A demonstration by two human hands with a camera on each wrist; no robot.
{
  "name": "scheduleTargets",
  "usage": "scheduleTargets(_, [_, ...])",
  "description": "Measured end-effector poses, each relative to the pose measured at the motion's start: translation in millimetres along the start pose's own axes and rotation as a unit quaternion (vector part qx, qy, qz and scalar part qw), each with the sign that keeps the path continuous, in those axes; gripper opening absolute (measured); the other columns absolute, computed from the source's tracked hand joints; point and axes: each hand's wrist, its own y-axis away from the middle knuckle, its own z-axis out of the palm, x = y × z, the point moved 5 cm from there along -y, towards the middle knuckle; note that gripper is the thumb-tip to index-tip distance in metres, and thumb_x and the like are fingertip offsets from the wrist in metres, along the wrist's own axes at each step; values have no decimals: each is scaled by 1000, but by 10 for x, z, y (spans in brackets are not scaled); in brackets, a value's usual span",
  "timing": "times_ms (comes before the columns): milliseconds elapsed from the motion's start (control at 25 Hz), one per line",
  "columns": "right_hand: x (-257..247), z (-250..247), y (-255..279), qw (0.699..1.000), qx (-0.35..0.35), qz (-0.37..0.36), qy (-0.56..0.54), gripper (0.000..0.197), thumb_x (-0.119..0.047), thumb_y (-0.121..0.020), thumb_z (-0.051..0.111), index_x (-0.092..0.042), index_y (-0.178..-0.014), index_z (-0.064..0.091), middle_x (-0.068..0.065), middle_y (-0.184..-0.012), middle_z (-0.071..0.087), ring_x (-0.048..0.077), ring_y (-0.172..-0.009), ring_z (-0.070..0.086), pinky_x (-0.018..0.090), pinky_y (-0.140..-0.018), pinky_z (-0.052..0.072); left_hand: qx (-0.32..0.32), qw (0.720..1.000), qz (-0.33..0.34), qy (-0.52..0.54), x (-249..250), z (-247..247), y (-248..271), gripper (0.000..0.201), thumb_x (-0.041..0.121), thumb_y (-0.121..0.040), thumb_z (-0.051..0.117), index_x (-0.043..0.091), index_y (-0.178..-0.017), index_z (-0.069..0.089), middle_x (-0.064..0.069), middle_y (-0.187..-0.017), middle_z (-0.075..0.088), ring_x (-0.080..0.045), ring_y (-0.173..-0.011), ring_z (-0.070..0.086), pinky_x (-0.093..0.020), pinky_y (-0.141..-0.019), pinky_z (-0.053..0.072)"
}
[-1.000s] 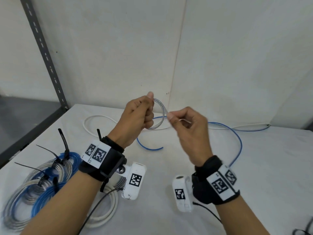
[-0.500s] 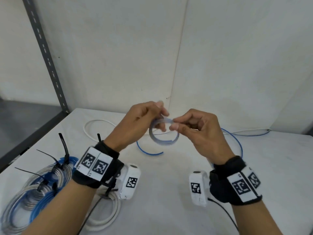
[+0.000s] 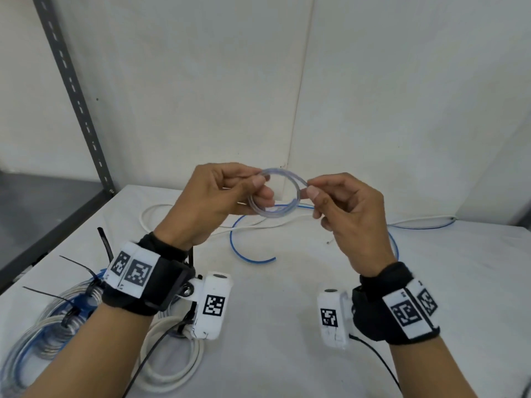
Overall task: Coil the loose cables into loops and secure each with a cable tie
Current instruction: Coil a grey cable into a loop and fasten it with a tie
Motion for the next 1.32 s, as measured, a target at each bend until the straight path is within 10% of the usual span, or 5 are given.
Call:
scheduleTargets(400, [28, 94, 55, 996, 25, 37, -75, 9, -3, -85, 76, -5, -87, 68, 20, -86, 75, 18, -57, 55, 25, -47, 40, -3, 990, -84, 113, -104, 214, -3, 30, 35, -100, 54, 7, -101, 65, -7, -73, 67, -24, -69, 69, -35, -77, 60])
scheduleTargets(680, [-15, 209, 106, 982, -125, -8, 142, 5, -11, -85, 80, -15, -86, 77, -6, -78, 74, 8, -66, 58, 34, -58, 49, -112, 972, -75, -192, -157, 333, 100, 47, 43, -107, 43, 18, -70, 56, 9, -61, 32, -9, -57, 34, -27, -61, 47])
scheduleTargets(960, [12, 204, 72, 1000, -4, 15, -10, 5, -10, -87, 76, -11, -86, 71, 15, -84, 77, 16, -56, 59, 23, -47, 41, 59, 993, -50, 90, -71, 129, -10, 45, 33, -108, 46, 20, -66, 36, 2, -65, 20, -17, -58, 16, -22, -50, 35])
scheduleTargets(1200, [55, 347, 153, 994, 31, 59, -82, 22, -24, -73, 82, -15, -82, 65, 20, -86, 76, 16, -52, 54, 25, -43, 36, 81, 987, -38, 130, -99, 214, -2, 46, 36, -108, 43, 19, -66, 43, 4, -60, 23, -12, -50, 25, -27, -58, 44])
scheduleTargets(1320, [22, 192, 67, 998, 7, 41, -51, 16, -9, -78, 82, -11, -82, 67, 24, -85, 75, 12, -51, 56, 18, -46, 39, 24, 1000, -9, 0, -88, 139, -15, 31, 34, -105, 51, 6, -98, 64, -2, -66, 56, -15, -61, 56, -42, -81, 60])
